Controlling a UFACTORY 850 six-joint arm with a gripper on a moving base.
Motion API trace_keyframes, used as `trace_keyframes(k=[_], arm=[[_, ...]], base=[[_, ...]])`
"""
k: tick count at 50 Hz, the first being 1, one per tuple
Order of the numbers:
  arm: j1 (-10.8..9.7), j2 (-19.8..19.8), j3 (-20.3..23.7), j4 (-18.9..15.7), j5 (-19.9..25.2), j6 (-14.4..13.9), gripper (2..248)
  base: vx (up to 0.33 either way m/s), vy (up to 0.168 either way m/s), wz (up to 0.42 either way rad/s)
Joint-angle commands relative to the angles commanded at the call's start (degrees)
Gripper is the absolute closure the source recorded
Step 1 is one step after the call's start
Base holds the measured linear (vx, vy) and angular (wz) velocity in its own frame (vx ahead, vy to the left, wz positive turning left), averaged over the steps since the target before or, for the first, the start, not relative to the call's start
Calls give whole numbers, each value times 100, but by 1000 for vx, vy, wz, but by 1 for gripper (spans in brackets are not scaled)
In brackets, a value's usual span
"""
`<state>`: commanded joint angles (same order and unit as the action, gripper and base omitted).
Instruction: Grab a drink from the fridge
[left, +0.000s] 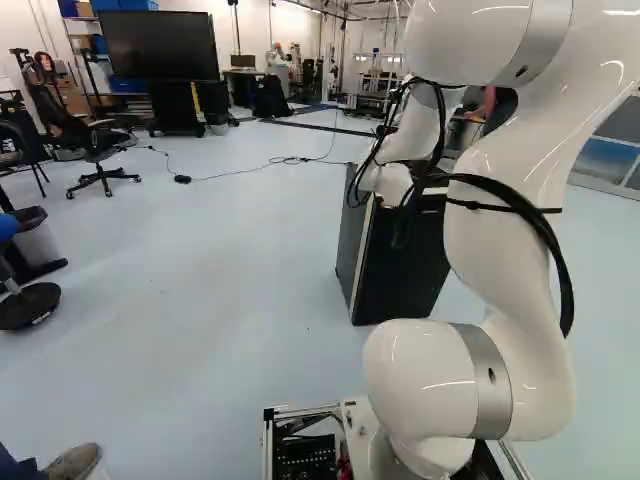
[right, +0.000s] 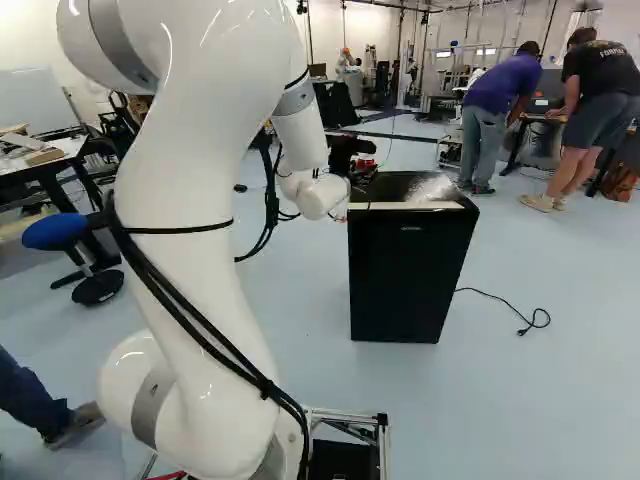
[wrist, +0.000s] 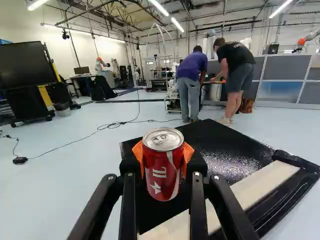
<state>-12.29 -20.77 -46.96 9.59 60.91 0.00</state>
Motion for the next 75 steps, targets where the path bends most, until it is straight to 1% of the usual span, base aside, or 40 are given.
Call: trace_keyframes(k=[15,29,41,60,75], arm=[[124,370,423,-97,-110,0,155],[276,826,943,-215,-245,0,155],[436,1305,1488,-340,-387,0,155],[724,2165,2470,-565,-643,0,155],[909,2720,3103,-709,-807,0,155]], base=[[0,0,0],[0,0,0],[0,0,0],[0,0,0],[0,0,0]])
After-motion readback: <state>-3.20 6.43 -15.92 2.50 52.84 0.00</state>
